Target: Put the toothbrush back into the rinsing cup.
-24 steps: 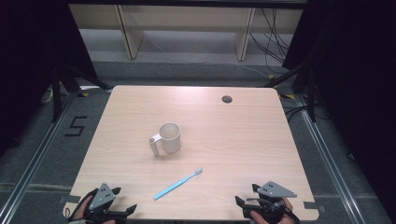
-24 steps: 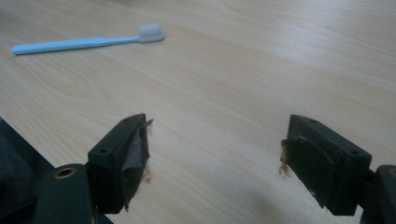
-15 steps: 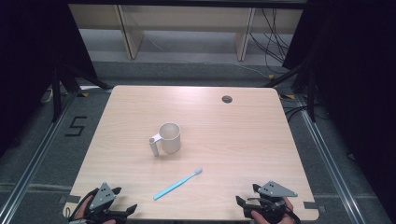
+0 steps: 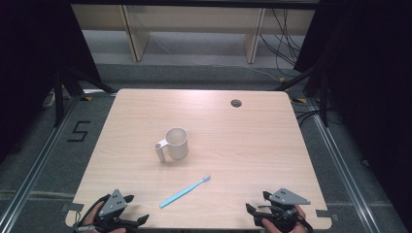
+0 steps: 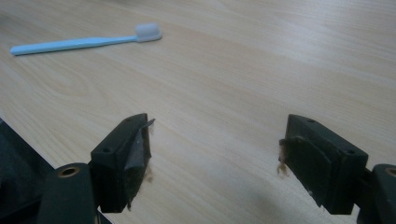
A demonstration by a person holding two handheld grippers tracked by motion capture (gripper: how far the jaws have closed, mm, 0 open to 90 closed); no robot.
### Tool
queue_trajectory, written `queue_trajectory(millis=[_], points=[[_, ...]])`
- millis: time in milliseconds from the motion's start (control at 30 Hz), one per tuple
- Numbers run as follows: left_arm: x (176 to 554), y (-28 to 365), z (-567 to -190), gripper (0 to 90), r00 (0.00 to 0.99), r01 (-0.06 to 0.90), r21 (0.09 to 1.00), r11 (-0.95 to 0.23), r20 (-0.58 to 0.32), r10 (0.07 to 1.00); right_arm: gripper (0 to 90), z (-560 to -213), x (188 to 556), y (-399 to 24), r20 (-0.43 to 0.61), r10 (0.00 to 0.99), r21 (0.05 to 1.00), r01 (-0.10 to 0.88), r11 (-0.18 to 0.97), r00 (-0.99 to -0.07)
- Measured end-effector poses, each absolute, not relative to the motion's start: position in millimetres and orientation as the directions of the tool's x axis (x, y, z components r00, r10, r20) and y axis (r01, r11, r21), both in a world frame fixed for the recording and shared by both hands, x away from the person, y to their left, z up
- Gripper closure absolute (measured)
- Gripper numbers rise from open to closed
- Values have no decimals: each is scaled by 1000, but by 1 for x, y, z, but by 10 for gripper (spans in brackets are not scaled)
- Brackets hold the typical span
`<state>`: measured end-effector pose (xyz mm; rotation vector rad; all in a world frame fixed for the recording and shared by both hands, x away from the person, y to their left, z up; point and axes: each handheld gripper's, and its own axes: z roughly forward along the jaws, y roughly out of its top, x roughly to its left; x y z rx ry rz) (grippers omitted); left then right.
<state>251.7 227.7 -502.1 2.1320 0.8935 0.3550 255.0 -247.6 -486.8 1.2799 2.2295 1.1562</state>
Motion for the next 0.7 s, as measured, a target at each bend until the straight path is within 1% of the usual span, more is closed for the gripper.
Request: queue_trajectory(millis=[67, 367, 400, 433, 567, 600, 633, 700], points=[[253, 223, -500, 172, 722, 482, 747, -458, -42, 691, 242, -488, 256, -248, 100, 831, 778, 564, 278, -547], [266, 202, -490, 197, 748, 470, 734, -490, -36, 663, 244, -488, 256, -248, 113, 825, 775, 569, 276, -553], [269, 199, -489, 197, 753, 467, 725, -506, -26, 658, 244, -489, 256, -247, 134, 820, 776, 574, 263, -556], [271, 196, -488, 198, 757, 469, 723, -508, -33, 652, 244, -488, 256, -248, 114, 826, 774, 570, 274, -552], [278, 188, -486, 212, 767, 467, 712, -525, -31, 641, 244, -488, 256, -249, 117, 823, 771, 573, 278, -556], [282, 185, -484, 218, 775, 460, 699, -548, -15, 632, 244, -488, 256, -249, 116, 823, 771, 573, 279, -556], [283, 181, -484, 222, 770, 468, 703, -535, -28, 637, 244, -487, 256, -249, 118, 823, 771, 574, 277, -555], [286, 177, -481, 230, 778, 462, 694, -552, -18, 628, 244, -487, 256, -249, 119, 823, 771, 574, 276, -556]])
